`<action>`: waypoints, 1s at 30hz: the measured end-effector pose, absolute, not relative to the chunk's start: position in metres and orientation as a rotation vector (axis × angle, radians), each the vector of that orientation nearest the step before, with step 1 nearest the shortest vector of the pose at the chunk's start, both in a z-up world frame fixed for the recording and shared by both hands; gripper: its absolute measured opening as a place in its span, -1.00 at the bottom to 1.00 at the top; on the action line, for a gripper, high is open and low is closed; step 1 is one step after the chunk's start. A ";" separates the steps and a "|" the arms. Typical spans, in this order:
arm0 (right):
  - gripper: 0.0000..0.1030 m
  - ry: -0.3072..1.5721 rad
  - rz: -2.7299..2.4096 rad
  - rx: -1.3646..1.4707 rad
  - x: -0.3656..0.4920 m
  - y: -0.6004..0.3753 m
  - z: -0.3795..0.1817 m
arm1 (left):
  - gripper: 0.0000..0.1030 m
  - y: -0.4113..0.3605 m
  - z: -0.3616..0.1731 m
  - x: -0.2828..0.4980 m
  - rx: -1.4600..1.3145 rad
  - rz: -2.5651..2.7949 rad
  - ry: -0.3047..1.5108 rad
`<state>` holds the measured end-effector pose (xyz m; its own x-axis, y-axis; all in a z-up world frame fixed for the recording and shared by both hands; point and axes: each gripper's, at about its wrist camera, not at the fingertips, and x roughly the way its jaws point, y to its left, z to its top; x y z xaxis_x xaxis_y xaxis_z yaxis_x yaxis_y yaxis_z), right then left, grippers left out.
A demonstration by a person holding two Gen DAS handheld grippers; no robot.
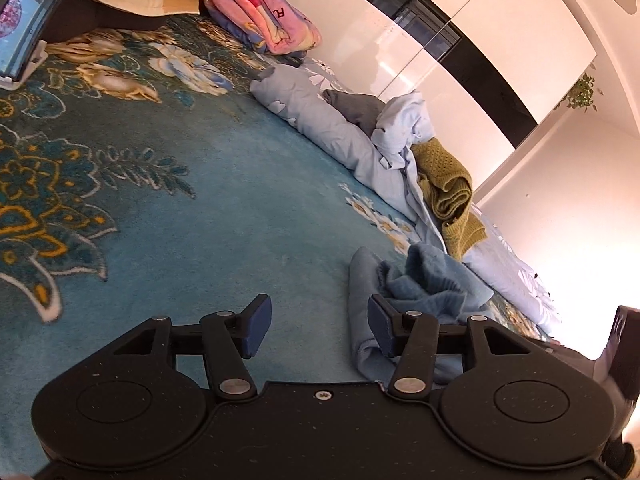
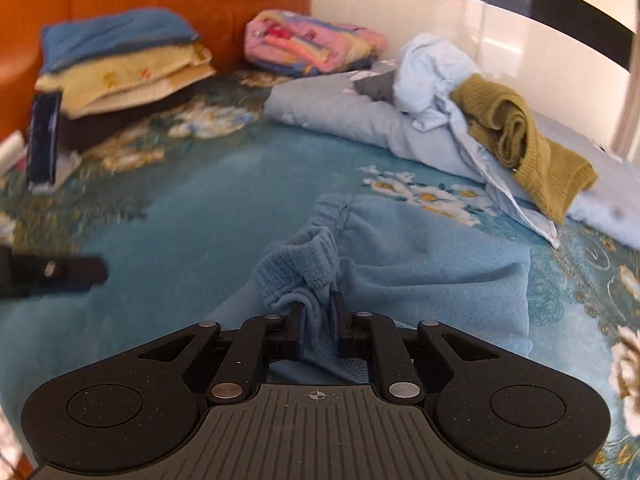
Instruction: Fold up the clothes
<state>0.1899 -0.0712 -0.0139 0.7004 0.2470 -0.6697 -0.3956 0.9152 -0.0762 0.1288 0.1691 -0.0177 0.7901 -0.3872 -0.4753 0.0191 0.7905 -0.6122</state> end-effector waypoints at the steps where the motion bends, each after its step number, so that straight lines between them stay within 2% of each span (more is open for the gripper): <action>1: -0.66 0.714 0.379 -0.230 0.186 -0.071 -0.014 | -0.01 0.163 -0.016 0.133 -0.637 -0.260 0.631; 2: -0.58 0.717 0.396 -0.238 0.181 -0.071 -0.014 | 0.01 0.156 -0.015 0.137 -0.641 -0.291 0.634; 4: -0.13 0.721 0.449 -0.199 0.175 -0.076 -0.011 | 0.04 0.141 -0.012 0.144 -0.644 -0.349 0.641; 12: -0.05 0.637 0.384 -0.044 0.155 -0.128 0.012 | 0.17 0.097 -0.024 0.175 -0.715 -0.470 0.737; 14: -0.05 0.632 0.327 0.002 0.152 -0.149 0.015 | 0.25 0.088 -0.031 0.184 -0.725 -0.464 0.763; 17: -0.05 0.645 0.264 0.079 0.149 -0.176 0.014 | 0.24 0.077 -0.042 0.198 -0.758 -0.439 0.798; 19: -0.05 0.658 0.233 0.133 0.148 -0.190 0.010 | 0.12 0.073 -0.044 0.204 -0.782 -0.424 0.797; 20: -0.05 0.665 0.217 0.157 0.149 -0.197 0.008 | -0.23 0.071 -0.045 0.207 -0.793 -0.417 0.795; 22: -0.05 0.672 0.196 0.202 0.150 -0.207 0.002 | -0.78 0.067 -0.040 0.210 -0.746 -0.409 0.775; 27: -0.05 0.671 0.176 0.277 0.151 -0.226 -0.005 | -0.80 0.088 -0.012 0.196 -0.730 -0.434 0.635; 30: -0.03 0.676 0.186 0.317 0.157 -0.232 -0.012 | -0.78 0.100 -0.030 0.205 -0.691 -0.368 0.721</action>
<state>0.1568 -0.2317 -0.0116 0.7662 0.2704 -0.5829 -0.0669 0.9358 0.3462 0.2046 0.0998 -0.0295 0.7023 -0.5286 -0.4768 0.0759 0.7216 -0.6882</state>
